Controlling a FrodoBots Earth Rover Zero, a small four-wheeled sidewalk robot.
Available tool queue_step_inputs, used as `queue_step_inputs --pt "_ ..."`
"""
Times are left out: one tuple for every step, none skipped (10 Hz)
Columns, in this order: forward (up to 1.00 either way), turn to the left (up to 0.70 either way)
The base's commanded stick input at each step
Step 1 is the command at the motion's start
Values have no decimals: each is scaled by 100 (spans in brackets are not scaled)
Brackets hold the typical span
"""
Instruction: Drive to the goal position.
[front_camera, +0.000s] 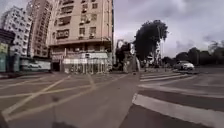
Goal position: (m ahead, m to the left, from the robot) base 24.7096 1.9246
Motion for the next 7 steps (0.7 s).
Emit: queue_step_inputs --pt "70 0" --pt "70 0" --pt "70 0" --pt "70 0" --pt "70 0" --pt "70 0" --pt "70 0"
